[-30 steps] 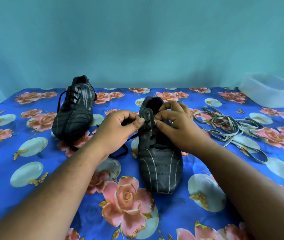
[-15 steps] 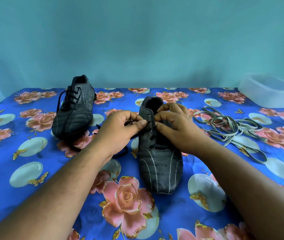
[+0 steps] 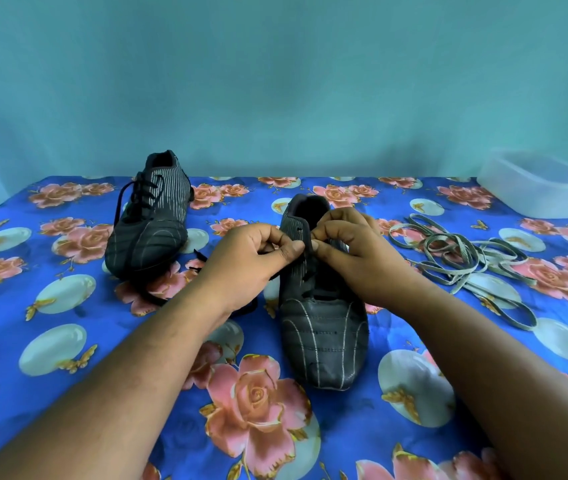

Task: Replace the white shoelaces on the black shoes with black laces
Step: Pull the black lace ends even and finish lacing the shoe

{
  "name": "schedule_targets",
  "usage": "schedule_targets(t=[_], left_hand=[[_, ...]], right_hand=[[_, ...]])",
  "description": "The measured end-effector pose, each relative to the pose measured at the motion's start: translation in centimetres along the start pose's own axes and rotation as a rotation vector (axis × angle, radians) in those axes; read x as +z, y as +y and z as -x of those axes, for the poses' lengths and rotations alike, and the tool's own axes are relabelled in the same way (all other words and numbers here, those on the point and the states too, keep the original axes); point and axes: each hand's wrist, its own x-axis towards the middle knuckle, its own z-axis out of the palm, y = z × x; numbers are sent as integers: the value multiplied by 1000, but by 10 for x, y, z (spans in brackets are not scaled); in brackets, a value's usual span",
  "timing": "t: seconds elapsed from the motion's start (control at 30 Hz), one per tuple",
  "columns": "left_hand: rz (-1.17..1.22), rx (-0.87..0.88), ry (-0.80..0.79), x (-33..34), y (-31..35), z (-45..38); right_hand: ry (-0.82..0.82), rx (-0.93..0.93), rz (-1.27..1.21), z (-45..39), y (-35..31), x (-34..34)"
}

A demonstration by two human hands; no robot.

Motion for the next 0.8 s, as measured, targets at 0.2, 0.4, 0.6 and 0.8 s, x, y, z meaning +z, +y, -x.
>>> schedule_targets(t=[0.2, 0.4, 0.6, 0.8], left_hand=[[46, 18, 40, -3, 5, 4], [-158, 90, 83, 5, 3, 3], [-38, 79, 74, 7, 5, 2], [25, 53, 55, 0, 2, 1]], right_hand=[[69, -24, 108, 2, -2, 0], [88, -34, 118, 1, 1, 3], [58, -47, 27, -1, 1, 5], [52, -48, 31, 0, 5, 4]])
